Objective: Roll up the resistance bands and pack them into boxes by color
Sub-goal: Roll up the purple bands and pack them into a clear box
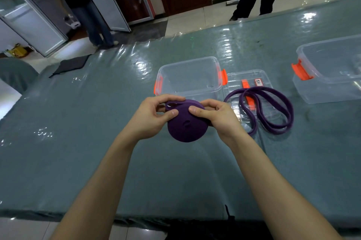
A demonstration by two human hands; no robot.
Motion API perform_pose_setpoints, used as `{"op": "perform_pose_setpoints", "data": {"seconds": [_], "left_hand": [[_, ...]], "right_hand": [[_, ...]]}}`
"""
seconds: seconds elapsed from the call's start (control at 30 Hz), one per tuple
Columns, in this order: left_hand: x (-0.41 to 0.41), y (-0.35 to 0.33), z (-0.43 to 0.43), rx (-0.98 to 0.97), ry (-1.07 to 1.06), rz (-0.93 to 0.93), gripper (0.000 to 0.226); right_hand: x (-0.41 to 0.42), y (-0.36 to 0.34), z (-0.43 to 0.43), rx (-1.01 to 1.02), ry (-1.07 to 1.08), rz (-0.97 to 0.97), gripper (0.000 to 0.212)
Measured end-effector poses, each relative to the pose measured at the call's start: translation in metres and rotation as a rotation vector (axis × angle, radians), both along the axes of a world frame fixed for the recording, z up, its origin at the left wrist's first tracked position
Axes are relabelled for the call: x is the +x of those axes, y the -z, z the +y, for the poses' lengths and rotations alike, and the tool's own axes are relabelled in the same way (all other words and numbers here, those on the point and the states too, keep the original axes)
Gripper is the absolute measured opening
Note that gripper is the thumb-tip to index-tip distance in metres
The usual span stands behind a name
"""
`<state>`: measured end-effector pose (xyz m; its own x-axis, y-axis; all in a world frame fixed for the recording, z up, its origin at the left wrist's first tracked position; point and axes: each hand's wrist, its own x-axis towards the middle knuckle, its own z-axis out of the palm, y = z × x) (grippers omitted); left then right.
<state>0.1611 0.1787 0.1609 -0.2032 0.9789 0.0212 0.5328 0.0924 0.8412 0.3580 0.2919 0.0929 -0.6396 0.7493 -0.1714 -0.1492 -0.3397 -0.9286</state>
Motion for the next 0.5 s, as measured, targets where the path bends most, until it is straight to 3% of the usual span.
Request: {"op": "perform_pose_setpoints", "data": {"seconds": [0.13, 0.33, 0.4, 0.5], "left_hand": [[-0.005, -0.001, 0.004, -0.016, 0.029, 0.022, 0.037], [-0.015, 0.000, 0.012, -0.018, 0.018, 0.030, 0.034], [-0.019, 0.000, 0.015, -0.022, 0.015, 0.008, 0.033], [-0.030, 0.003, 0.023, 0.003, -0.071, -0.112, 0.031]], "right_hand": [[0.000, 0.000, 0.006, 0.026, -0.071, -0.010, 0.046], [-0.011, 0.006, 0.010, 0.046, -0.047, -0.027, 0.038], [-0.010, 0.010, 0.012, 0.118, -0.098, -0.100, 0.064], [-0.007, 0.012, 0.004, 0.505, -0.127, -0.313, 0.135]]}}
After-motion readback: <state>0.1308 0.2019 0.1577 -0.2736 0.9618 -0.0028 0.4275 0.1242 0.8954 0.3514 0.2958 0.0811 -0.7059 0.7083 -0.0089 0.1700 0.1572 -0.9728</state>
